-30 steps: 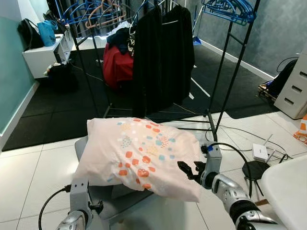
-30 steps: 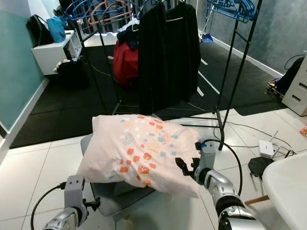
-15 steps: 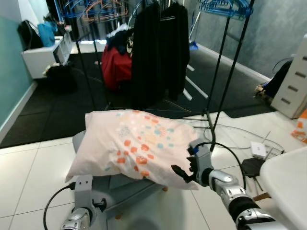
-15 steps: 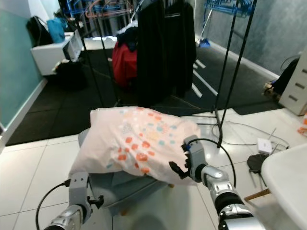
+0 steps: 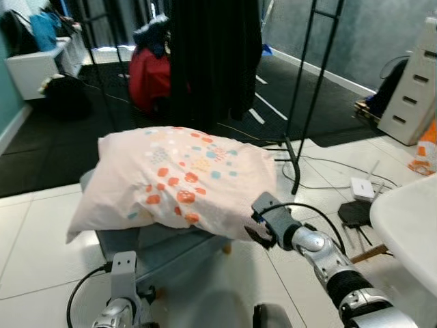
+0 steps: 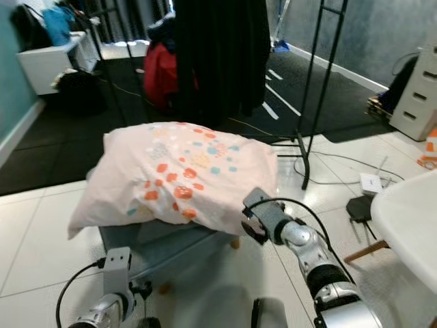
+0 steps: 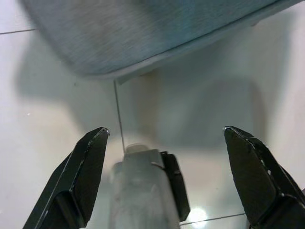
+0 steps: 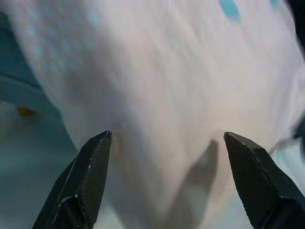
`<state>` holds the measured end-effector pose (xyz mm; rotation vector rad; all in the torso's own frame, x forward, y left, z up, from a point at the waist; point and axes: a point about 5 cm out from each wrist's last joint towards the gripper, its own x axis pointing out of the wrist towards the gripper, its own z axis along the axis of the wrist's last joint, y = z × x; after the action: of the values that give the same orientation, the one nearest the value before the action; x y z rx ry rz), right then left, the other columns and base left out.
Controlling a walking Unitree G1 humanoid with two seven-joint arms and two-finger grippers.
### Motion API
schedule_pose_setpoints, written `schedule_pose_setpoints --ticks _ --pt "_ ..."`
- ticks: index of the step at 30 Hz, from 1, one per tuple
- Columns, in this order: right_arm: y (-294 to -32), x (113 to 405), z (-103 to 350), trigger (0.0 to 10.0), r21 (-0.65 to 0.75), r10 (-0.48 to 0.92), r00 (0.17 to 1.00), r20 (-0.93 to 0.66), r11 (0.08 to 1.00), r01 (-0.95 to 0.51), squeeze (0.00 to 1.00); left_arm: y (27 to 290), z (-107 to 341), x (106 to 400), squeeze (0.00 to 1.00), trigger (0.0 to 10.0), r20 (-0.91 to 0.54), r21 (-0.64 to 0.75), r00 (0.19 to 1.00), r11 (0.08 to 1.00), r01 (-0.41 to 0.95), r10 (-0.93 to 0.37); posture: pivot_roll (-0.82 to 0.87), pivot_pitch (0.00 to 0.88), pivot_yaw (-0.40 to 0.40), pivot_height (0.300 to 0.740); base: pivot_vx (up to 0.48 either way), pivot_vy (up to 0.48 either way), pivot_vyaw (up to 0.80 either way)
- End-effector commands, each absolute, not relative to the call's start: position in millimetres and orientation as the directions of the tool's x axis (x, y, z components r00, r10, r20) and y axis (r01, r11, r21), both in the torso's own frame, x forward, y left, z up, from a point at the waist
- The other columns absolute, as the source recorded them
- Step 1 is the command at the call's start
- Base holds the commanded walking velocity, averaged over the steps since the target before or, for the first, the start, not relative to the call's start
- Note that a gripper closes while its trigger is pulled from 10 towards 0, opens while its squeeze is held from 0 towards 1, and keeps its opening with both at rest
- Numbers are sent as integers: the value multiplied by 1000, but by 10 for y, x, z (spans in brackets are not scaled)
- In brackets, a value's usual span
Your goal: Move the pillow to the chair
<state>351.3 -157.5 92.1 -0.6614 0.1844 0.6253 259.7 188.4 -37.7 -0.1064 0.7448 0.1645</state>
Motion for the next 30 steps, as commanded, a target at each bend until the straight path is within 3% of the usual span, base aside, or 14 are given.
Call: schedule_pose_setpoints --ticks 1,2,5,7,8,13,24,30 --pt "-1471 3508 958 10000 -562 531 771 -351 539 -627 0 1929 -361 2609 0 10000 -676 -22 727 983 -180 118 -173 28 -2 530 0 0 0" --pt "-1471 3508 958 10000 -562 531 771 -351 539 -627 0 1929 -361 2609 0 10000 -676 -22 727 983 -180 118 -173 28 -2 530 0 0 0" --pt "-1325 3433 927 10000 -660 599 689 -408 328 -676 0 1952 -368 2594 0 10000 -677 -15 726 984 -178 121 -174 44 3 515 0 0 0" --pt "-1325 3433 927 10000 -660 599 689 -408 328 -676 0 1952 -368 2594 0 10000 -677 -15 726 984 -178 121 -174 44 3 515 0 0 0" --pt "-1303 3415 901 10000 -712 600 671 -436 226 -665 0 1970 -377 2578 0 10000 -679 -11 724 984 -178 123 -170 51 5 505 0 0 0" --pt "-1316 3471 919 10000 -810 556 711 -430 111 -576 0 2060 -416 2495 0 10000 -679 -2 722 984 -180 131 -153 79 14 480 0 0 0" --pt "-1272 3650 1120 10000 -958 488 833 -259 -22 -285 0 2156 -435 2431 0 10000 -672 13 726 983 -182 144 -128 119 16 435 0 0 0" --pt "-1230 3676 1190 10000 -974 508 840 -193 5 -227 0 2259 -428 2401 0 10000 -669 18 727 981 -191 154 -126 126 15 435 0 0 0"
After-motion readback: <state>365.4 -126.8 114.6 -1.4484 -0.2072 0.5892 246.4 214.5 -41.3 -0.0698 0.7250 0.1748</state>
